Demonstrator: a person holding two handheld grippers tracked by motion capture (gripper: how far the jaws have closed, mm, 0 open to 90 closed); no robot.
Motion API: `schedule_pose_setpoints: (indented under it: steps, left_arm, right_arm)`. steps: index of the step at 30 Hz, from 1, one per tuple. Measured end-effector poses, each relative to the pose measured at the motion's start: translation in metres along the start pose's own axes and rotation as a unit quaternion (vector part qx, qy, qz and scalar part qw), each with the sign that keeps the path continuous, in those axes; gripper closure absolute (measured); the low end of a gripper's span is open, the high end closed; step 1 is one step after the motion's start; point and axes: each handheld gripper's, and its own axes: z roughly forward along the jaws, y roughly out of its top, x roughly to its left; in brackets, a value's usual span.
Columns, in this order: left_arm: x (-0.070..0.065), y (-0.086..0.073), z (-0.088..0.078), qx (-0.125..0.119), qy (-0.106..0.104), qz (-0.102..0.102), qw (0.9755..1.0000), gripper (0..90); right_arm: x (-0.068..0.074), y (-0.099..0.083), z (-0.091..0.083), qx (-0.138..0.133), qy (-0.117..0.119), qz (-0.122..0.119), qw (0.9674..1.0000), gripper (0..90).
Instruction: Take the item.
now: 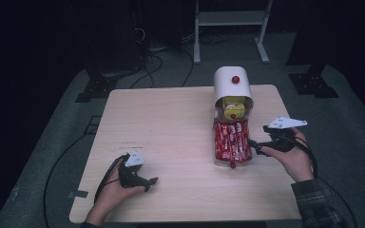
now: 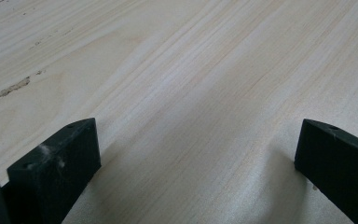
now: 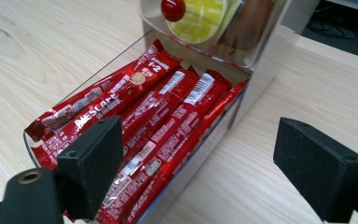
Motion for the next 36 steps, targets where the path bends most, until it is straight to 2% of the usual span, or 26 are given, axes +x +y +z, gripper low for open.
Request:
schedule_pose_setpoints:
  steps: [28, 36]
  left_arm:
    - [0.0, 0.0, 0.0, 0.001, 0.0, 0.0, 1.0, 0.0]
    - [0.0, 0.0, 0.0, 0.001, 0.0, 0.0, 1.0, 0.0]
  right_arm:
    - [0.015, 0.01, 0.027, 0.01, 0.022, -0.009, 0.9997, 15.1]
    - [0.022, 0.015, 0.035, 0.015, 0.027, -0.017, 0.9994, 15.0]
